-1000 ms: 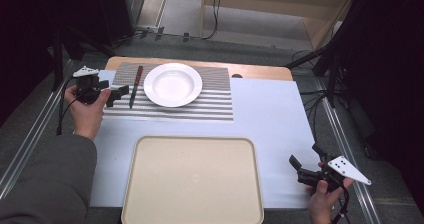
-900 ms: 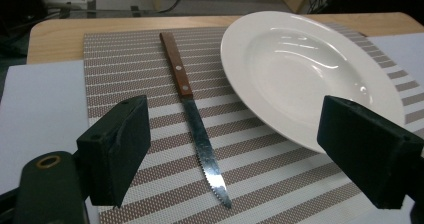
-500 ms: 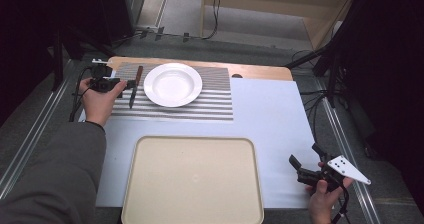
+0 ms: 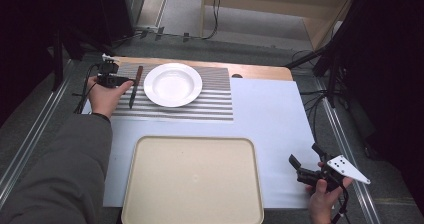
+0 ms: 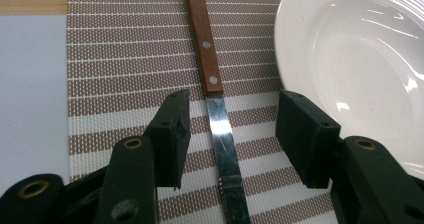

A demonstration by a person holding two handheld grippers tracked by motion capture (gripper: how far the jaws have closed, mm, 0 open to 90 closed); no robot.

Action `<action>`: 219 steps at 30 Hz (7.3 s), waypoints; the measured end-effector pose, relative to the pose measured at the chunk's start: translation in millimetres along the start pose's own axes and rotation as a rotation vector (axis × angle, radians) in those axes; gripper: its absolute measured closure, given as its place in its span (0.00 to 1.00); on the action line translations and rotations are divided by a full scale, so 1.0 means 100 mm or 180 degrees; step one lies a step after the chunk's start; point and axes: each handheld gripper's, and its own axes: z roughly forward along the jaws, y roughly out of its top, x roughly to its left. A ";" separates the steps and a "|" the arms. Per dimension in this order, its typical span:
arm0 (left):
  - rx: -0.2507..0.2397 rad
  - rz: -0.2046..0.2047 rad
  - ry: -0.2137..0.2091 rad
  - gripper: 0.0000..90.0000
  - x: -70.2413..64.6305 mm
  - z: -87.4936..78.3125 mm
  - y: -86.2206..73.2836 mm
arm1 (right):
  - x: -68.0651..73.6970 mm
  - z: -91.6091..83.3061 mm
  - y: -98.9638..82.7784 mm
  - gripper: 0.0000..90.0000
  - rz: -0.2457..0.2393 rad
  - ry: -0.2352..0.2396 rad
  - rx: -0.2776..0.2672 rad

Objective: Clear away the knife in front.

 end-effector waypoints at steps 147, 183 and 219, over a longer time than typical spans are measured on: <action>-0.0266 0.0799 -0.0832 0.85 -1.21 -1.26 -1.87 | 0.03 0.03 0.00 0.00 -0.0111 -0.0023 0.0055; 0.0006 0.0704 -0.0808 0.84 -1.21 -1.15 -2.44 | 0.04 0.04 0.00 0.00 -0.0127 -0.0033 0.0075; 0.0006 0.1081 -0.0804 0.99 -1.19 -1.08 -2.38 | 0.05 0.05 0.00 0.00 -0.0148 -0.0031 0.0087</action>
